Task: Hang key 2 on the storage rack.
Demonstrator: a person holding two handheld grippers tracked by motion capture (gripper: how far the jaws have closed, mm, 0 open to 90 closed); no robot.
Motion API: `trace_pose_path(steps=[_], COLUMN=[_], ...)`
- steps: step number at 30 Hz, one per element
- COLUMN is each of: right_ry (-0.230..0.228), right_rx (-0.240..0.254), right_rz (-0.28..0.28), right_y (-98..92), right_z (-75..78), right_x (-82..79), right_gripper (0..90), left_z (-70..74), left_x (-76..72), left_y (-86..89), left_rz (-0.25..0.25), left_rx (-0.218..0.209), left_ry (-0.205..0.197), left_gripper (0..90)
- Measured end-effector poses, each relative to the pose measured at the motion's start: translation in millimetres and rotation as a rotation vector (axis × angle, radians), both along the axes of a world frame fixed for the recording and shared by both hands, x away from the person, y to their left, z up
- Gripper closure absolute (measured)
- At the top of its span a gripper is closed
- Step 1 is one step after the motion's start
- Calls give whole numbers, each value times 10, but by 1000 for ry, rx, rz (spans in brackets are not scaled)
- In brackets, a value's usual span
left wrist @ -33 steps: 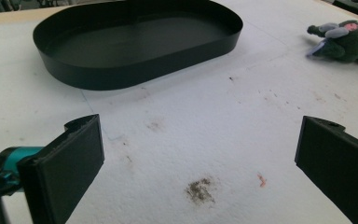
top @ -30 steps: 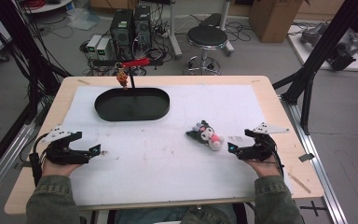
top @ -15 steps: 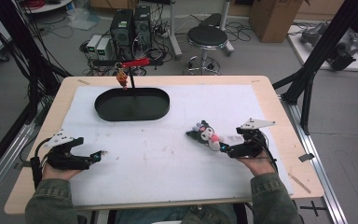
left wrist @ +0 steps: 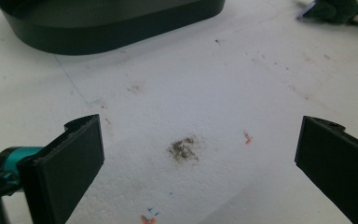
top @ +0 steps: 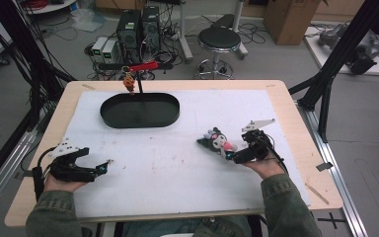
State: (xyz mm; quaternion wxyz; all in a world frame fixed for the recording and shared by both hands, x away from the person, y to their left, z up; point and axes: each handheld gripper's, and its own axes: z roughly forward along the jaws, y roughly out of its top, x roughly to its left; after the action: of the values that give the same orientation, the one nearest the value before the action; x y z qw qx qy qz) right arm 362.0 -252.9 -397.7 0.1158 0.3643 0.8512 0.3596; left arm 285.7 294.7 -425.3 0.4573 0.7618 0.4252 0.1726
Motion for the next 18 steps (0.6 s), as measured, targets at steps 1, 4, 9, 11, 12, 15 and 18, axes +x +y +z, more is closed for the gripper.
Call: trace_pose_path(steps=[1,4,9,11,12,15,18], right_ry=[2,31,67,79,80,101,126], right_rx=[-8,-35,-87,-99,-105,-136,-133], right_rz=[2,11,27,32,31,20,4], right_y=[25,103,232,283,308,378,430], right_z=[14,38,13,-2,-16,-59,-115], right_x=[17,76,195,233,253,328,405], right_gripper=[5,5,5,5,5,5,5], left_z=[-8,-19,-17,-19,-19,-15,-7], left_x=[4,8,-3,-3,-3,-6,-13], left_y=[4,18,37,33,31,32,38], left_rz=[-3,-5,-5,-3,-2,-2,7], left_rx=[-1,7,7,11,14,10,3], left_ry=[6,13,9,8,8,5,0], left_gripper=[17,17,17,17,17,17,17])
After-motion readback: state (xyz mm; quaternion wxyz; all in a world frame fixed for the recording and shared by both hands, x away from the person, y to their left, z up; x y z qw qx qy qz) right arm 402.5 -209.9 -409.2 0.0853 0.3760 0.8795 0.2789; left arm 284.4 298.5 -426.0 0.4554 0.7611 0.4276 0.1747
